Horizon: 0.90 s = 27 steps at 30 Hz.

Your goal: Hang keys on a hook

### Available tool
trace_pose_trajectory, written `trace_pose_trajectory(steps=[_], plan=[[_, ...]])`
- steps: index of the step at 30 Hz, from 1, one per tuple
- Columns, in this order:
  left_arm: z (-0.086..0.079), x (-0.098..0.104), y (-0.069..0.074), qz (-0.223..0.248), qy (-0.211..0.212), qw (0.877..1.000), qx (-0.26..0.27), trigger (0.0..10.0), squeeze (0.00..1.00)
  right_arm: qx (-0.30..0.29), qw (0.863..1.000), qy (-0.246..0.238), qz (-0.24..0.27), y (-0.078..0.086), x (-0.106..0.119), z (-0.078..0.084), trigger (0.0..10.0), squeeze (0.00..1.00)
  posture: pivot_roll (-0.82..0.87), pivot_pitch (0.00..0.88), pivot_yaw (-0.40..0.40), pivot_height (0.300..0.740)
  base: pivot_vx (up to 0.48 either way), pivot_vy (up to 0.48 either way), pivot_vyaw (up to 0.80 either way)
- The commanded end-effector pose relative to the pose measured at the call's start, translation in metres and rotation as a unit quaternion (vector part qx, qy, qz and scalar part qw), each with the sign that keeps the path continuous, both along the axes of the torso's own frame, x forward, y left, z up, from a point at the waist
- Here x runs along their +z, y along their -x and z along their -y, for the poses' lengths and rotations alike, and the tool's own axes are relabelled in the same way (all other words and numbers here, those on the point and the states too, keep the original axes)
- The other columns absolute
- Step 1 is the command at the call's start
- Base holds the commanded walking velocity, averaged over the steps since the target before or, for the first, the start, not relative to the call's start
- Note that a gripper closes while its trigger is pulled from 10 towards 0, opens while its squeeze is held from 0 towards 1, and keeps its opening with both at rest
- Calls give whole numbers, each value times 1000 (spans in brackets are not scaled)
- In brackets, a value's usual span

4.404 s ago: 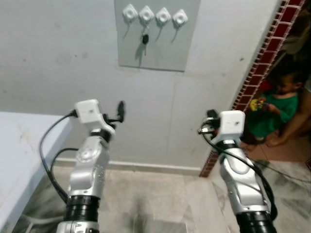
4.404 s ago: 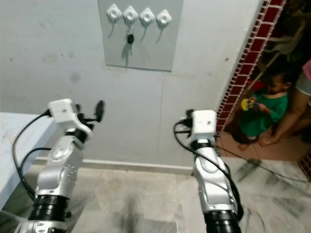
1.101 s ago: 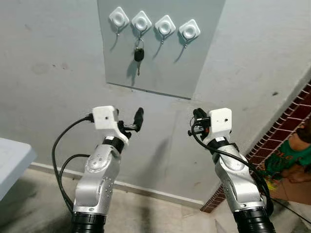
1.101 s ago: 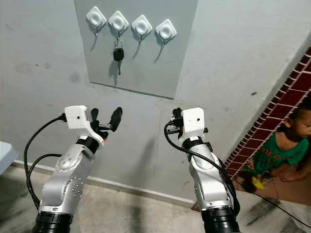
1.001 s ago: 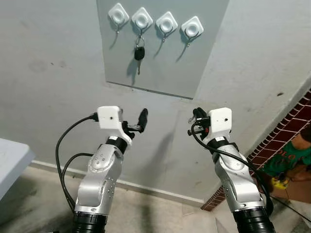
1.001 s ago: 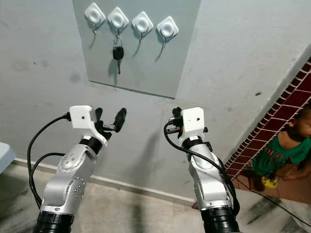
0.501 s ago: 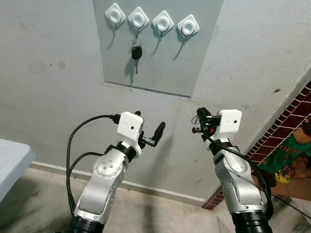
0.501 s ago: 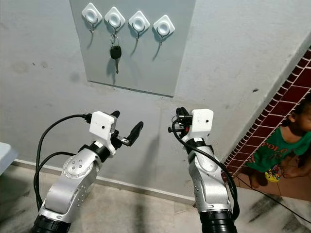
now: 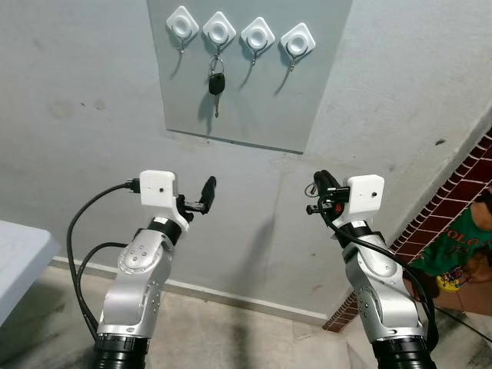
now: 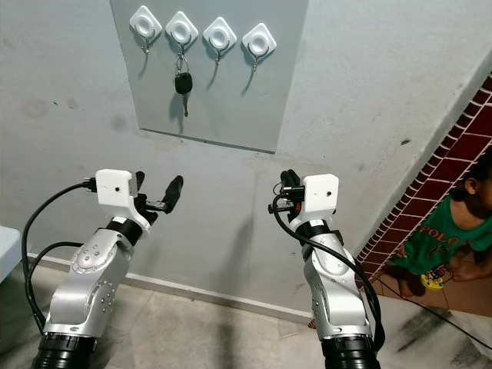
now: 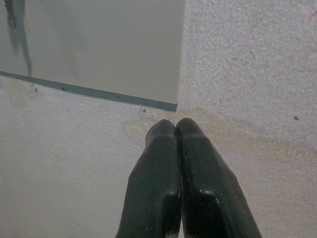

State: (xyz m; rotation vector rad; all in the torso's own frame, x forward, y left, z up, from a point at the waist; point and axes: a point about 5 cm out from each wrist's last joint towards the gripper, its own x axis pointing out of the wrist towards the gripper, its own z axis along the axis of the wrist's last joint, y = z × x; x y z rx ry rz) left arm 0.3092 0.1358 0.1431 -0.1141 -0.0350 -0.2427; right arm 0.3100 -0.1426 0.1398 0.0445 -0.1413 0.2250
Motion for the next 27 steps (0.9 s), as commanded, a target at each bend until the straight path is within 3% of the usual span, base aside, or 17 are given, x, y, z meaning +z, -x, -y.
trace_pose_trajectory(steps=[1, 13, 21, 27], plan=[[-1, 2, -4, 0, 3, 1000, -1, 10000, 0, -1, 1000, 4, 9, -1, 2, 0, 10000, 0, 25, 21, 22, 732, 0, 0, 0], [1, 0, -16, -10, 3, 1000, -9, 10000, 0, -8, 1000, 4, 18, 2, 1, -5, 10000, 0, -30, 15, 72, 732, 0, 0, 0], [3, 5, -27, 1, 0, 1000, -10, 10000, 0, -24, 1000, -2, 19, 1, 3, -1, 10000, 0, -32, 12, 36, 732, 0, 0, 0], [12, 12, -25, 21, -21, 999, -34, 10000, 0, -13, 1000, -6, 26, -2, 8, -4, 10000, 0, -26, 0, 42, 732, 0, 0, 0]])
